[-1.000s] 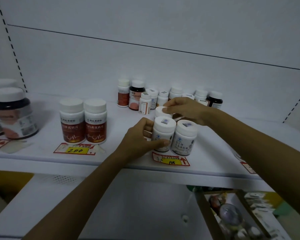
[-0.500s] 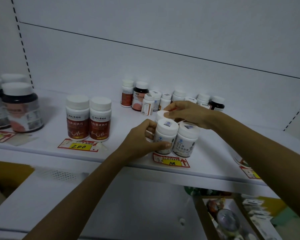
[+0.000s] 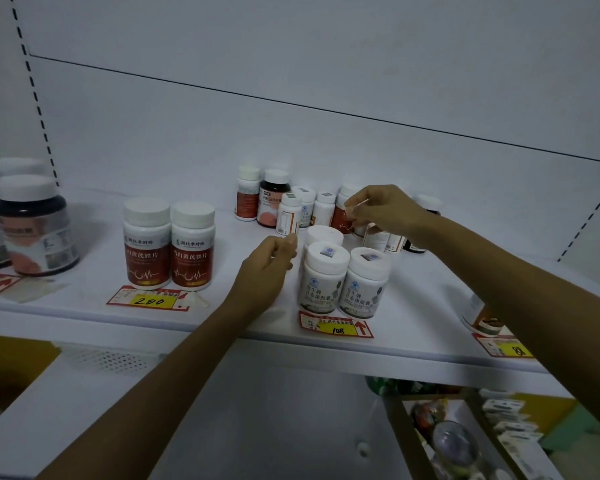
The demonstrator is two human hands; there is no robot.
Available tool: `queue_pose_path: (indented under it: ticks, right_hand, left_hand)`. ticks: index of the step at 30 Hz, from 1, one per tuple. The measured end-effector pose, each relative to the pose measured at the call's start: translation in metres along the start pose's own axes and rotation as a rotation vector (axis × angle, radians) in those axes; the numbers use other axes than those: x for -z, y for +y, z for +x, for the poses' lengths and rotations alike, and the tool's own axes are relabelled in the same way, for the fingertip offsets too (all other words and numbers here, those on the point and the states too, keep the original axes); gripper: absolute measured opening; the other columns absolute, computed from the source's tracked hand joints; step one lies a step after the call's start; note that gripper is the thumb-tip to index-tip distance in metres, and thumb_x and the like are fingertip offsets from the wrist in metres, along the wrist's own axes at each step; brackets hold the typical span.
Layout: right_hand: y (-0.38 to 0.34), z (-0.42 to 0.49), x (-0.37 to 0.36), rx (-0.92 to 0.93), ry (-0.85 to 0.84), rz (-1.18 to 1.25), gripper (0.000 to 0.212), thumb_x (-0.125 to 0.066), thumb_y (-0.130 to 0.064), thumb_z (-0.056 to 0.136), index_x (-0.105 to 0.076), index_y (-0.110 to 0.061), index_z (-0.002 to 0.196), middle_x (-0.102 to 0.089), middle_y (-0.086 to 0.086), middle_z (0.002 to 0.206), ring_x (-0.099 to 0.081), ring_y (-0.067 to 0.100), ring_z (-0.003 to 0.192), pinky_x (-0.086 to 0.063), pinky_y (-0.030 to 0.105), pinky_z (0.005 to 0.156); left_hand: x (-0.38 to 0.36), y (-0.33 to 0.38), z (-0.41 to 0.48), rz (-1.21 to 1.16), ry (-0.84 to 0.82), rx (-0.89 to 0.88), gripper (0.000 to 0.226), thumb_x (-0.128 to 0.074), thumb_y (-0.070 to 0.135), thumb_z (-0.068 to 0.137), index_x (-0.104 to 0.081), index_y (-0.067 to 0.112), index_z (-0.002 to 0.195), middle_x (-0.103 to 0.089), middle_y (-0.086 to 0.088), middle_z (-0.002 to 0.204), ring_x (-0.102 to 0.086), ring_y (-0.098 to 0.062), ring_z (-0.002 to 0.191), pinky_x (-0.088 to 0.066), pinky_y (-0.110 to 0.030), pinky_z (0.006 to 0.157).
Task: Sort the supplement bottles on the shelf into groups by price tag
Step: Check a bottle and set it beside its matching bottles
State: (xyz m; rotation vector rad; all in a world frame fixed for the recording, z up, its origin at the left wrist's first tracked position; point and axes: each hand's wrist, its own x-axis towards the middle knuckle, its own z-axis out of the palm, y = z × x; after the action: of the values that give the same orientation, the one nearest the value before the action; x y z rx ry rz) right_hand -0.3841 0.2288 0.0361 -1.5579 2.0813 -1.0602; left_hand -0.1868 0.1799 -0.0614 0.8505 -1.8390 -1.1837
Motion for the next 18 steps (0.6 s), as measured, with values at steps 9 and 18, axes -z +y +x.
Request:
queue_pose_path:
  ticks: [9,18]
  right_hand:
    - [0.015,0.031,0.044,0.131,0.098,-0.44,0.023,-0.065,-0.021,0.086,-0.062,-0.014,0.108,-0.063,0.006,0.11,-0.057,0.017,0.092,-0.045,0.025,0.072]
    - [0.045,0.06,0.055,0.185,-0.189,-1.102,0.064,-0.071,-0.026,0.079,-0.041,-0.026,0.136,-0.05,0.006,0.122,-0.053,0.024,0.109,-0.042,0.032,0.076]
  left_hand:
    - [-0.003,0.069,0.032,0.096,0.043,-0.198,0.032,-0.038,0.046,0.094,-0.053,0.021,0.108,-0.059,0.006,0.108,-0.057,-0.009,0.097,-0.047,-0.027,0.085]
    - [-0.043,0.105,0.047,0.385,-0.139,-0.317,0.027,-0.049,0.04,0.092,-0.055,0.023,0.112,-0.057,0.011,0.108,-0.055,-0.007,0.098,-0.042,-0.013,0.075]
